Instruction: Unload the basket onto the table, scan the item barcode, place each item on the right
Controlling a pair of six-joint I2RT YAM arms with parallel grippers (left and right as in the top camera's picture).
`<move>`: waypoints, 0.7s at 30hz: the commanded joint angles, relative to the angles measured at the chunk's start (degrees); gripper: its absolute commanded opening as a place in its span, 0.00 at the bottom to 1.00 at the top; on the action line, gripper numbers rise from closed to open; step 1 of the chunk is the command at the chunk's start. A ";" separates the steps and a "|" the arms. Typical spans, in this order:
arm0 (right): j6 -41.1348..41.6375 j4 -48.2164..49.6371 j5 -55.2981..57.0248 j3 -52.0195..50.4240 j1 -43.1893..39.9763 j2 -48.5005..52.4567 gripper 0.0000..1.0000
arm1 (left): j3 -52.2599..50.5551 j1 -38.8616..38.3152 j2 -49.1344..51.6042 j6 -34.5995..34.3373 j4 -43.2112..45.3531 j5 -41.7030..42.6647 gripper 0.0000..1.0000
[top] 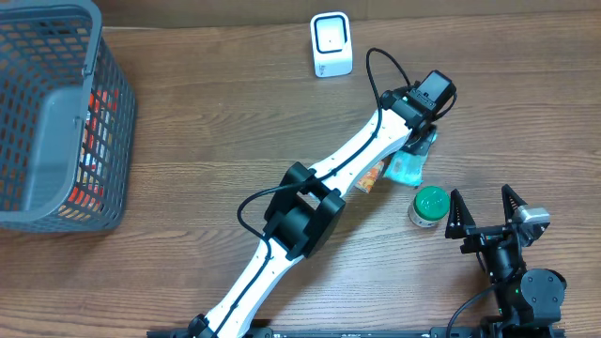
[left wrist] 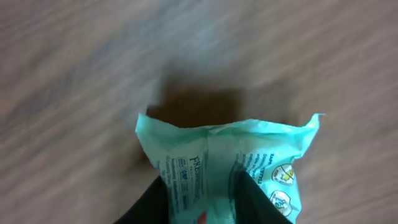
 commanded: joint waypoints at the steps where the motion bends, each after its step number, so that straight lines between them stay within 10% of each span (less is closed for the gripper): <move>1: 0.17 0.26 -0.13 -0.61 -0.33 -0.44 1.00 | -1.16 0.09 -2.12 3.65 -7.04 -0.33 0.29; 21: 0.20 0.26 -0.13 -0.61 -0.33 -0.44 1.00 | -0.24 3.82 -13.05 -1.18 -21.70 -3.67 0.44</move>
